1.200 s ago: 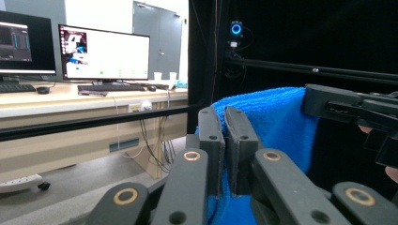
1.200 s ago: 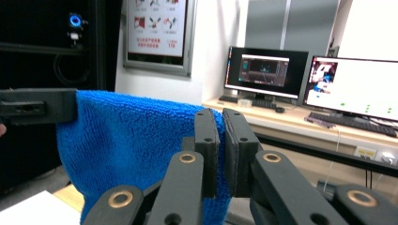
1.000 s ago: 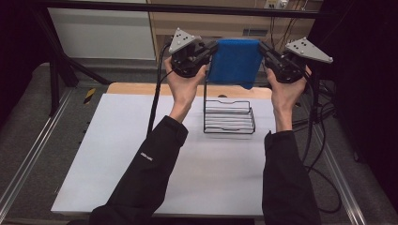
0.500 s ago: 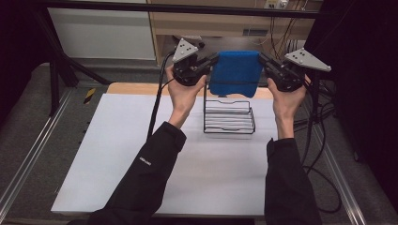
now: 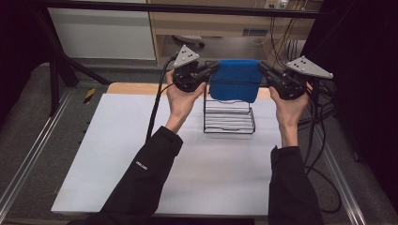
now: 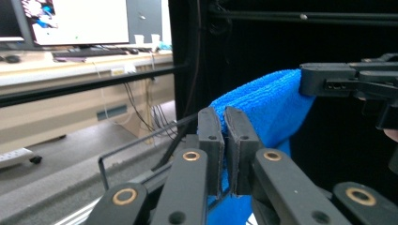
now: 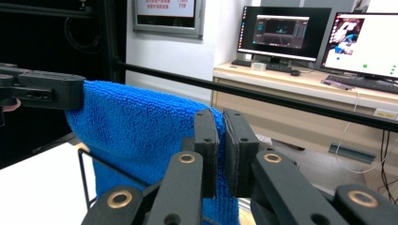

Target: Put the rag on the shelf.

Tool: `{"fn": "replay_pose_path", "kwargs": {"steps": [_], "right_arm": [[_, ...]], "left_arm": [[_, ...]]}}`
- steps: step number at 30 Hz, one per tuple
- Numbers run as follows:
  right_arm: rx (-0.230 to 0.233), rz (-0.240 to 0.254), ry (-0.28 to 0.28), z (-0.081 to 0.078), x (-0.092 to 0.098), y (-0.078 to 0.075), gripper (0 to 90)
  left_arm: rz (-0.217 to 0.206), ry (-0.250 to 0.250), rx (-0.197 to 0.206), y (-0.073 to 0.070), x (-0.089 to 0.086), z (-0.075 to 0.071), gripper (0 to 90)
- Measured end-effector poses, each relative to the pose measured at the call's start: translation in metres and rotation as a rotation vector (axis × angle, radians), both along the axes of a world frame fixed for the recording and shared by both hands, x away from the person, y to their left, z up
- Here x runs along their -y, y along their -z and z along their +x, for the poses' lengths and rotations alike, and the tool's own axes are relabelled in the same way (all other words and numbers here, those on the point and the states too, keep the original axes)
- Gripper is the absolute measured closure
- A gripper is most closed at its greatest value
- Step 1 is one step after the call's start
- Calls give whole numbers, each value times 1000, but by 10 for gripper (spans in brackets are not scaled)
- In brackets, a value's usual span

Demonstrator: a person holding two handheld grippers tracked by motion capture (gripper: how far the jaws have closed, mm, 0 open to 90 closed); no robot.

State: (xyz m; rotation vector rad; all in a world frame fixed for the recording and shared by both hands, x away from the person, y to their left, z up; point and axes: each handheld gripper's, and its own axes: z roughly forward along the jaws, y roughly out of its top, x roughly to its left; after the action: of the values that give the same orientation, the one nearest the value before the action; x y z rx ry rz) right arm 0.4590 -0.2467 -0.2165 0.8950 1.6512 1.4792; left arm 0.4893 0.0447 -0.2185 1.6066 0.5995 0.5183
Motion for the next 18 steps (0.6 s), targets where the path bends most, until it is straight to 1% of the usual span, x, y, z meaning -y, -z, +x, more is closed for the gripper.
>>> {"fn": "replay_pose_path", "kwargs": {"steps": [2,5,9,13,18], "right_arm": [[-15,4,-16,-3,1,2,851],[-26,2,-32,-6,3,5,851],[-39,-1,-48,-11,6,8,850],[-53,-8,-56,-15,7,12,849],[-80,-19,-70,-17,8,16,847]], "left_arm": [[16,11,-3,1,-1,-2,857],[27,22,-11,2,-2,-5,855],[64,32,-7,4,-2,-10,851],[82,41,-14,10,-1,-13,846],[104,49,-32,17,-1,-14,842]]}}
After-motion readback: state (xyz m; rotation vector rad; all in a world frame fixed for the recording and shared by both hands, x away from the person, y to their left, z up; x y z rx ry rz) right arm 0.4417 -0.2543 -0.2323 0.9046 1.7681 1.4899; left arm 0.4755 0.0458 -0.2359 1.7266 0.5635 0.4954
